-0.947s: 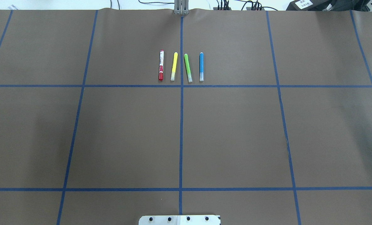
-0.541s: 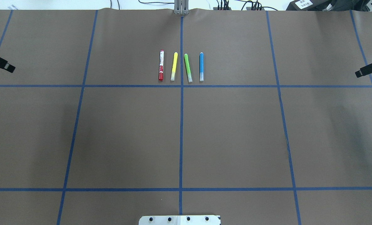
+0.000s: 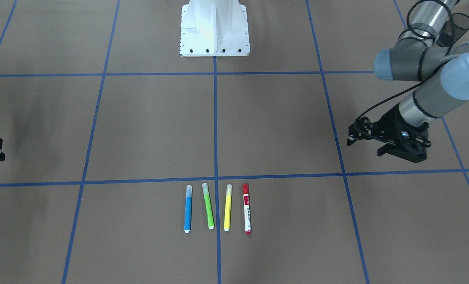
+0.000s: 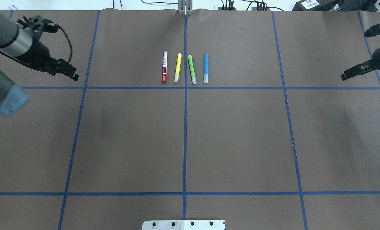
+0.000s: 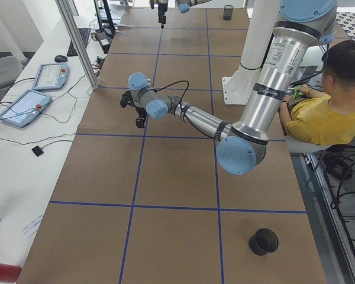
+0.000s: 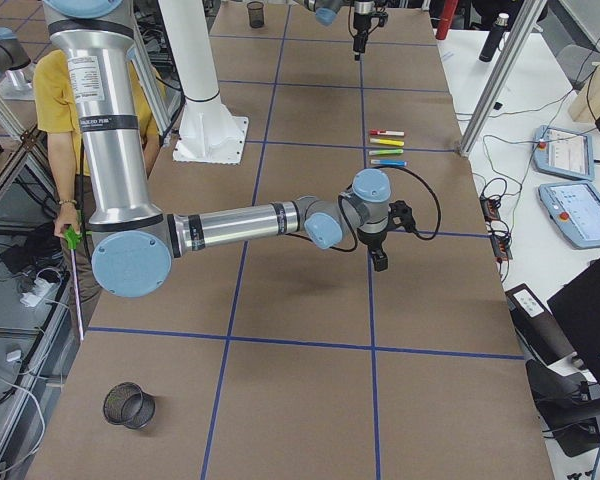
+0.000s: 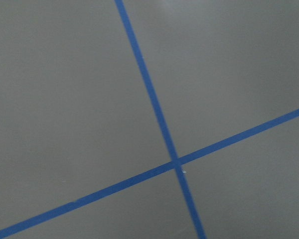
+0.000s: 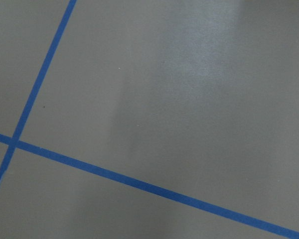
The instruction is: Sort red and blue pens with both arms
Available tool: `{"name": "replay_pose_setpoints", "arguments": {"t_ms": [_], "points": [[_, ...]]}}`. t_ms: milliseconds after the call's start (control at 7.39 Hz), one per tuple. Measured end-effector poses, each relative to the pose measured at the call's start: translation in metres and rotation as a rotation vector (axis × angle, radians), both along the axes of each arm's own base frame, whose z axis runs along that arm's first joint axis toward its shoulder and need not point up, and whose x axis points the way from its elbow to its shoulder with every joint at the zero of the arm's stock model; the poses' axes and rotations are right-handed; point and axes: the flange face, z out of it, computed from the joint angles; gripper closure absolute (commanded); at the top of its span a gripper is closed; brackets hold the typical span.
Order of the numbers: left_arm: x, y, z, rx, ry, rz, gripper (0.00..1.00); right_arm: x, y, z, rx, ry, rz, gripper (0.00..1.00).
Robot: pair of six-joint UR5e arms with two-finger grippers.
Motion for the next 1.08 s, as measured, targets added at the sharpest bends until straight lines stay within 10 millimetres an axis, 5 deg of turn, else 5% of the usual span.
{"name": "replay_pose_setpoints", "arguments": {"t_ms": [677, 1083], "points": [[0.184, -0.031, -0.091, -0.221, -0.058, -0.052, 0.00, -0.006, 0.002, 0.001, -0.001, 0.005, -0.007, 0.00], [0.236, -0.060, -0.128, -0.254, -0.097, -0.062, 0.00, -0.005, 0.003, 0.005, -0.006, 0.007, -0.008, 0.00]]}}
